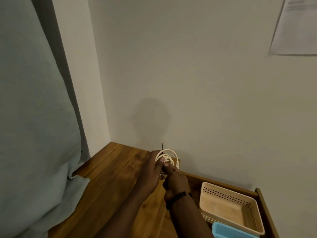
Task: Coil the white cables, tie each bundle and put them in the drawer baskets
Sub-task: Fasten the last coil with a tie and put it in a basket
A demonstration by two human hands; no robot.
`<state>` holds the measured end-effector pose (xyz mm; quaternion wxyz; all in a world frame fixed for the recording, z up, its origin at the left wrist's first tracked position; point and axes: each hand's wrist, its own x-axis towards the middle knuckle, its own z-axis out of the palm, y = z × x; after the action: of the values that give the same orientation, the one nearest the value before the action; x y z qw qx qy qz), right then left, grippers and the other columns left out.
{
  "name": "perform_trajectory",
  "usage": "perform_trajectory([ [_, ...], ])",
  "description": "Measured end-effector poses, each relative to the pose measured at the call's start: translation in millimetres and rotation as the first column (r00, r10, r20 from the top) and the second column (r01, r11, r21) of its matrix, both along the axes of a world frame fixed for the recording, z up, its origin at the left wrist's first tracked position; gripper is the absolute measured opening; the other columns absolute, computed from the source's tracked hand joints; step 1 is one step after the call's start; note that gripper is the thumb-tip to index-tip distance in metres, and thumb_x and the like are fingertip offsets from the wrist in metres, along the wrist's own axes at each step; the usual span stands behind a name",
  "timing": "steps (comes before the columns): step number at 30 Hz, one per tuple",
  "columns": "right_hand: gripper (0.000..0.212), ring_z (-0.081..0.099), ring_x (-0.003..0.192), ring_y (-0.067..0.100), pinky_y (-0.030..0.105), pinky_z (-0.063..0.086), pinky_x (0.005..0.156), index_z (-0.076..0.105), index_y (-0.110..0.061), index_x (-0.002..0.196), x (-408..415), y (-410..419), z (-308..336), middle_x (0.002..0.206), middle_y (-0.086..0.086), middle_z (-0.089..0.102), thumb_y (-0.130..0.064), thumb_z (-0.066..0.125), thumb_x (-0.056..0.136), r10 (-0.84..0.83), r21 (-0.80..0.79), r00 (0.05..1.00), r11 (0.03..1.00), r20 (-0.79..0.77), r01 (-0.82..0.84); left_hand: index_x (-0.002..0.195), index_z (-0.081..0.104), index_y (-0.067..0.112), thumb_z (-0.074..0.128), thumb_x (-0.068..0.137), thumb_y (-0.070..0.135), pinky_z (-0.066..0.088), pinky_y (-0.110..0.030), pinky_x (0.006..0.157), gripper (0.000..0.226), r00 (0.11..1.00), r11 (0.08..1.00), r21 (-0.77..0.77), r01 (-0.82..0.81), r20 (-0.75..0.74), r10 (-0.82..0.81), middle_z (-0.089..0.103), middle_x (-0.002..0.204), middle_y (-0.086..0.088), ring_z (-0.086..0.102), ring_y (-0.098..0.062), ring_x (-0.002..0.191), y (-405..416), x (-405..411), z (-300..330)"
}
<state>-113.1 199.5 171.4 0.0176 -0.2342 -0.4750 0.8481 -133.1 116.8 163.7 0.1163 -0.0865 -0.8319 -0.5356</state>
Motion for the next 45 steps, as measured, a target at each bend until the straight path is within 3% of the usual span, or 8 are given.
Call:
perform_trajectory([
  [6,0.015,0.069,0.087,0.015,0.025,0.058,0.071,0.069,-0.015,0.102,14.6,34.1,12.3,0.093,-0.001,0.073,-0.017,0.069,0.088,0.083,0.312,0.921,0.949,-0.381,0.044,0.131,0.044,0.021,0.044,0.101,0.028,0.050,-0.008,0.060,0.030,0.995,0.997,-0.011,-0.070,-0.075,0.069,0.061,0.117,0.003,0.060,-0.004,0.090,30.9,-8.2,12.2],
  [11,0.014,0.065,0.091,0.002,0.018,0.054,0.078,0.071,-0.022,0.100,3.2,61.1,5.1,0.097,-0.008,0.071,-0.014,0.067,0.089,0.130,0.590,0.841,0.768,-0.525,0.250,0.129,0.045,0.024,0.040,0.103,0.023,0.050,-0.008,0.061,0.027,0.994,0.998,-0.027,-0.055,-0.099,0.052,0.060,0.105,0.011,0.059,0.001,0.089,54.5,-5.8,17.0],
  [15,0.016,0.057,0.099,0.012,0.007,0.039,0.072,0.070,-0.024,0.096,-8.4,75.8,9.2,0.108,-0.003,0.062,-0.014,0.073,0.083,0.111,0.748,0.779,0.393,-0.617,0.536,0.130,0.047,0.024,0.041,0.103,0.022,0.052,-0.011,0.064,0.028,0.990,0.997,-0.052,-0.059,-0.129,0.052,0.064,0.108,0.009,0.063,-0.002,0.092,68.5,-5.4,16.3],
  [18,0.021,0.051,0.121,0.023,0.027,0.042,0.089,0.070,-0.024,0.093,-15.4,83.2,12.4,0.129,0.001,0.060,-0.014,0.077,0.076,0.151,0.745,0.730,0.135,-0.667,0.653,0.133,0.045,0.026,0.041,0.102,0.024,0.050,-0.010,0.063,0.031,0.989,0.990,-0.115,-0.080,-0.135,0.064,0.064,0.110,0.007,0.063,-0.007,0.094,74.4,-5.2,16.5],
  [23,0.017,0.063,0.093,-0.004,0.018,0.055,0.079,0.064,-0.023,0.100,-19.6,95.7,12.3,0.097,-0.013,0.071,-0.009,0.064,0.091,0.195,0.692,0.727,0.537,-0.658,0.483,0.124,0.049,0.026,0.035,0.100,0.036,0.049,-0.007,0.063,0.029,0.979,0.992,-0.052,-0.113,-0.175,0.103,0.064,0.105,0.012,0.062,-0.001,0.090,74.8,-0.6,22.3],
  [30,0.009,0.065,0.089,0.002,0.013,0.051,0.074,0.070,-0.023,0.091,-16.0,91.7,17.4,0.087,-0.014,0.071,-0.014,0.066,0.090,0.141,0.590,0.745,0.712,-0.652,0.381,0.110,0.053,0.025,0.029,0.095,0.046,0.056,-0.029,0.064,0.035,0.967,0.985,0.079,-0.156,-0.191,0.168,0.065,0.089,0.009,0.065,-0.009,0.079,81.1,6.4,28.1],
  [33,0.009,0.066,0.089,0.004,0.015,0.052,0.075,0.069,-0.022,0.092,-13.4,92.3,21.0,0.087,-0.013,0.071,-0.014,0.065,0.090,0.131,0.544,0.729,0.755,-0.672,0.366,0.107,0.052,0.024,0.036,0.100,0.037,0.056,-0.039,0.064,0.022,0.960,0.984,0.075,-0.161,-0.218,0.173,0.064,0.085,0.007,0.065,-0.014,0.076,83.9,9.2,32.1],
  [45,0.014,0.060,0.106,0.006,0.023,0.052,0.085,0.069,-0.027,0.097,-3.6,99.7,23.5,0.106,-0.013,0.066,-0.016,0.068,0.089,0.149,0.556,0.664,0.694,-0.733,0.457,0.101,0.053,0.018,0.048,0.099,0.026,0.055,-0.024,0.061,0.010,0.937,0.995,0.026,-0.097,-0.333,0.100,0.067,0.084,0.008,0.065,-0.001,0.076,79.4,11.4,44.2],
])
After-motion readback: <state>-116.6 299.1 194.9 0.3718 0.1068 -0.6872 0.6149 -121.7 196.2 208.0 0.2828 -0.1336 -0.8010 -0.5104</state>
